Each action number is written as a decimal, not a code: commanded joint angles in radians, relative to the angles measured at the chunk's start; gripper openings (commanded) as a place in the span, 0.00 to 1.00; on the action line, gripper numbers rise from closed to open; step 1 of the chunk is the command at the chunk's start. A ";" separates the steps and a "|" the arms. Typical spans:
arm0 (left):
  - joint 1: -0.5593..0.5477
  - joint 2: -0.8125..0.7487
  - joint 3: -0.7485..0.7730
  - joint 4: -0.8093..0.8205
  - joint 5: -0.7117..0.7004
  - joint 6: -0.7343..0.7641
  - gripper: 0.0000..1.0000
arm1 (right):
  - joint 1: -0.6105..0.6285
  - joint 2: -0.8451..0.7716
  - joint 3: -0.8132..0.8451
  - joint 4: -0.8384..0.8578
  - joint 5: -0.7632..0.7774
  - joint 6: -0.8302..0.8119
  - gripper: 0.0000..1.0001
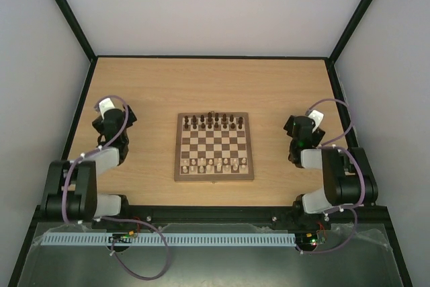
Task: Set up the chess pieces on the board
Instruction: Reset both arms
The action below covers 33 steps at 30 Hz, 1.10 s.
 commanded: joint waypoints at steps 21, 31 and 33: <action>-0.058 0.227 0.007 0.359 -0.056 0.135 1.00 | 0.050 0.074 -0.151 0.506 -0.201 -0.184 0.99; -0.025 0.199 -0.089 0.505 0.097 0.162 0.99 | 0.051 0.066 -0.147 0.487 -0.204 -0.180 0.99; -0.023 0.194 -0.105 0.534 0.119 0.166 0.99 | 0.050 0.065 -0.147 0.488 -0.204 -0.181 0.99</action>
